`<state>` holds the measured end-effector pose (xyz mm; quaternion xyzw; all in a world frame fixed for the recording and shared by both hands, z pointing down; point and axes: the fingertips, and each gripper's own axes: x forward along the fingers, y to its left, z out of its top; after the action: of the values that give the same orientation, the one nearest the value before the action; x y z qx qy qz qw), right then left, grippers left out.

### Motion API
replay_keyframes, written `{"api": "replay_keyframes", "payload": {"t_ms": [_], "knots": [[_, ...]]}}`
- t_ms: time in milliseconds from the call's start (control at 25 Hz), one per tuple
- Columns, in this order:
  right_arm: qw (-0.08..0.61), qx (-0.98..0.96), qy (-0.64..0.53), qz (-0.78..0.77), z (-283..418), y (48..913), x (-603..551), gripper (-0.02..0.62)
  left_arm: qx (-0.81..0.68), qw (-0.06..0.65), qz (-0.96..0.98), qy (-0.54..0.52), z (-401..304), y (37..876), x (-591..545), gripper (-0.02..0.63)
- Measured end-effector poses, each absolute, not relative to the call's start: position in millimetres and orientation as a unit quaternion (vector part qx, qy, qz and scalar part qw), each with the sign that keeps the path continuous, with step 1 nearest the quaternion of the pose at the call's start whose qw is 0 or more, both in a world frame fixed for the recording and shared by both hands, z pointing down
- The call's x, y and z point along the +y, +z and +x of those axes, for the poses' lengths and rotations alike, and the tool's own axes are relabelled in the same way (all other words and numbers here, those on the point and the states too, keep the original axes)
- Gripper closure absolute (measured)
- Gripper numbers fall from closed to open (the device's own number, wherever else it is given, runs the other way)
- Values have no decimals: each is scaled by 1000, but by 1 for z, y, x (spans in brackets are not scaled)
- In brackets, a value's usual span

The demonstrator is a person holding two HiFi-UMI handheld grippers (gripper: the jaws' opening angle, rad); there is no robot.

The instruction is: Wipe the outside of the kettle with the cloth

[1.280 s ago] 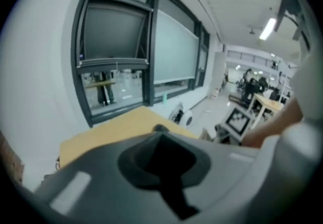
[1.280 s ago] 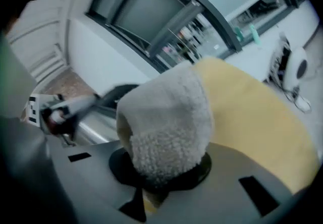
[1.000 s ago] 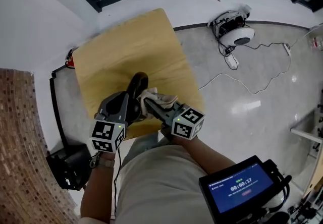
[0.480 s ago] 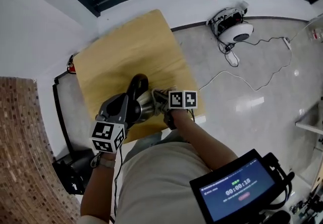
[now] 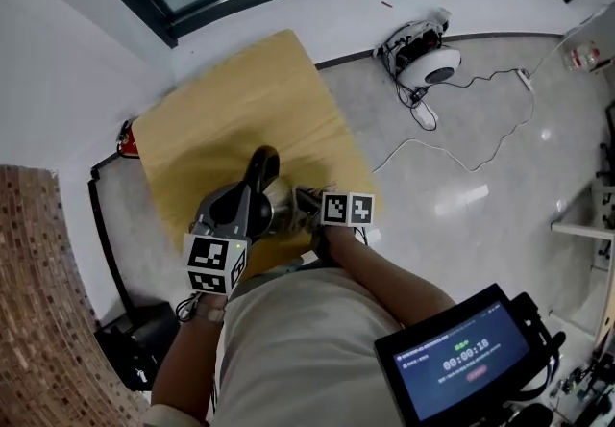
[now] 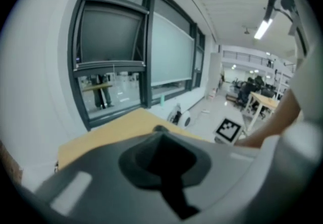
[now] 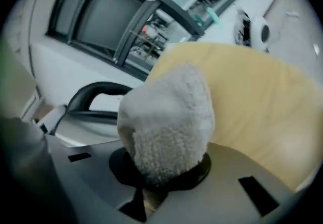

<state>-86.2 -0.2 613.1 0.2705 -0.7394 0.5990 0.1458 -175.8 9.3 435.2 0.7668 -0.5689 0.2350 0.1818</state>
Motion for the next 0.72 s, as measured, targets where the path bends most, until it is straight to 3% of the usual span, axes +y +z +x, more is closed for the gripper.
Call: {"api": "replay_keyframes", "payload": {"t_ms": [80, 200, 240, 320, 440, 520, 600, 720], "knots": [[102, -712, 645, 258, -90, 591, 9, 526, -564, 186, 771, 228, -177, 435, 14, 616], [-80, -776, 612, 134, -117, 469, 15, 526, -554, 198, 780, 214, -182, 434, 18, 617], [-112, -800, 579, 110, -123, 445, 15, 526, -552, 202, 782, 208, -183, 432, 16, 617], [-99, -806, 560, 160, -115, 469, 6, 526, -555, 221, 782, 181, -186, 429, 12, 617], [63, -672, 670, 309, -84, 600, 18, 526, -592, 289, 748, 81, -207, 427, 8, 617], [117, -611, 709, 332, -82, 626, 42, 526, -618, 333, 712, 17, -227, 428, 8, 617], [78, -581, 742, 326, -82, 612, 46, 526, -624, 352, 698, -13, -232, 429, 8, 617], [-36, -553, 766, 326, -76, 594, 6, 525, -619, 385, 684, -39, -225, 430, 9, 617]]}}
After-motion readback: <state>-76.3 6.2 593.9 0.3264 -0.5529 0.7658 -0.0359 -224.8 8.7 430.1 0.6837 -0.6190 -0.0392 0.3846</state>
